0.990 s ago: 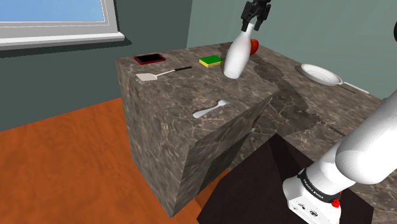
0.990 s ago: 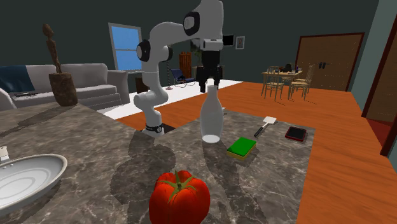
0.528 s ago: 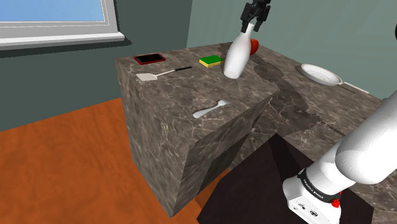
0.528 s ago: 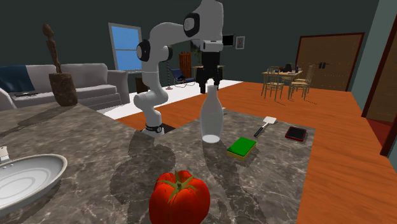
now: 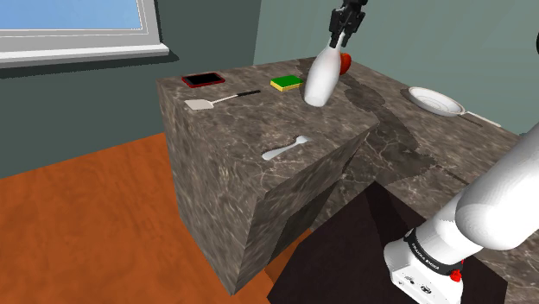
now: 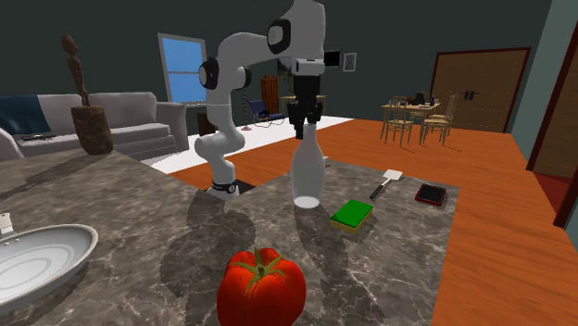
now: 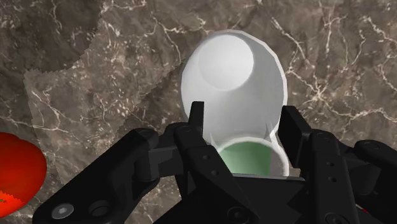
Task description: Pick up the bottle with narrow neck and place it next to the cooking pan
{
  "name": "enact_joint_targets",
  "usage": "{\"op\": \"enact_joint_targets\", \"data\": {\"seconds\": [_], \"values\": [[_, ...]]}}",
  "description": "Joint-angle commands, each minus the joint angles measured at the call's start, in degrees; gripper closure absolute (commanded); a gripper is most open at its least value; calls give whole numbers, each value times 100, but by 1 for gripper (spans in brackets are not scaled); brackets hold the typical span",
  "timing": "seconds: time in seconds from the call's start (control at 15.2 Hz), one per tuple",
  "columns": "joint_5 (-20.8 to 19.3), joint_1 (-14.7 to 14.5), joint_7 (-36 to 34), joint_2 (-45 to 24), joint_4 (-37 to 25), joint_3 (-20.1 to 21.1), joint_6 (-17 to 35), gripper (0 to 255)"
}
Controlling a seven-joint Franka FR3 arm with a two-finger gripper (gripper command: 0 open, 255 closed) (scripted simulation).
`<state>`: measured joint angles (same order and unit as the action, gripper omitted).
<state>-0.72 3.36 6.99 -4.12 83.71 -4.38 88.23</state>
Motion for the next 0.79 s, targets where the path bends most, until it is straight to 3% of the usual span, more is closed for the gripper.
{"op": "enact_joint_targets", "data": {"seconds": [0.0, 0.73], "values": [[0, 0, 0, 1, -1, 0, 1, 255], [31, 19, 32, -391, -1328, -11, -935, 255]]}}
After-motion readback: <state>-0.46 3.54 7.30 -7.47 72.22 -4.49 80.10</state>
